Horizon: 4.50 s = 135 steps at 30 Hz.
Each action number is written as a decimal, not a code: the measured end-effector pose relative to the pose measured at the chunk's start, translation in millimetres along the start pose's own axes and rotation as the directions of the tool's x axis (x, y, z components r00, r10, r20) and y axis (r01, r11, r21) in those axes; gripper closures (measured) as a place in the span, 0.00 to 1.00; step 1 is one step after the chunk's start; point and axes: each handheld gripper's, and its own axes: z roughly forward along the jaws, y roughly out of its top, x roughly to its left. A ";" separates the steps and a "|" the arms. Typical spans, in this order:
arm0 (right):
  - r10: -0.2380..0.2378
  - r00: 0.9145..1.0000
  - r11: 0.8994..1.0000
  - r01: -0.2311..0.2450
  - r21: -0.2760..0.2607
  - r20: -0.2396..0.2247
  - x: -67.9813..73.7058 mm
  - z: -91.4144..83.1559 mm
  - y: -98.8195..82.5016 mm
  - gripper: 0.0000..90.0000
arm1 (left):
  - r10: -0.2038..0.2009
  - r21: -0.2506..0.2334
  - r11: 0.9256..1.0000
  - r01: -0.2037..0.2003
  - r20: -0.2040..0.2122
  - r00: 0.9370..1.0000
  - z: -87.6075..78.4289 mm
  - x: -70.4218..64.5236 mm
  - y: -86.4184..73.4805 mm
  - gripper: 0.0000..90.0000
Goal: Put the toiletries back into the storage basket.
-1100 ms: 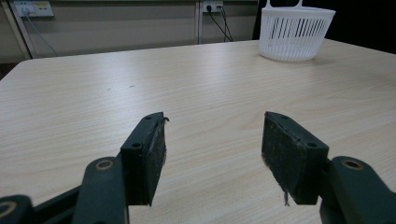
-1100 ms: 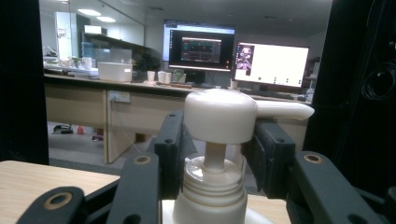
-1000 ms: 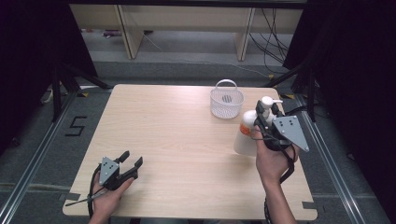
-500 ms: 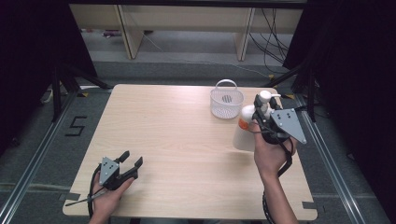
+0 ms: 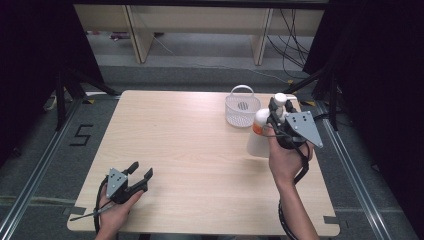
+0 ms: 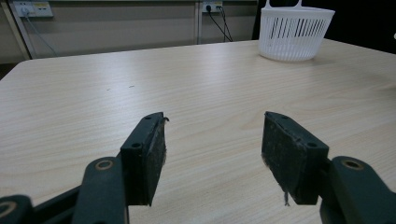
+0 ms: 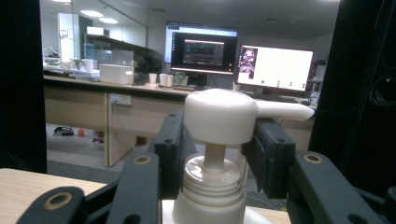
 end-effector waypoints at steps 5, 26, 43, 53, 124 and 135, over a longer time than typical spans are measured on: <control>0.000 1.000 1.000 0.000 -0.007 0.010 -0.6 3.4 2.5 0.67 | 0.002 0.001 1.000 -0.002 0.000 1.000 0.2 0.0 0.1 0.44; 0.008 1.000 1.000 -0.008 -0.005 0.008 2.4 19.3 6.3 0.67 | -0.007 -0.012 1.000 0.007 0.004 1.000 1.3 0.5 -0.4 0.44; -0.002 1.000 1.000 0.002 -0.019 0.015 2.2 30.5 14.6 0.67 | -0.005 -0.009 1.000 0.005 0.006 1.000 0.9 0.4 -0.3 0.44; -0.005 1.000 1.000 0.005 -0.018 0.016 2.9 37.1 16.2 0.67 | -0.007 -0.011 1.000 0.007 0.005 1.000 1.2 0.6 -0.4 0.44; 0.004 1.000 1.000 -0.004 -0.012 0.028 6.1 86.9 31.3 0.67 | -0.010 -0.011 1.000 0.010 0.011 1.000 0.7 0.9 -0.3 0.44; 0.003 1.000 1.000 -0.002 -0.017 0.031 6.1 93.9 38.3 0.67 | -0.009 0.003 1.000 0.009 0.007 1.000 -0.4 1.4 0.1 0.44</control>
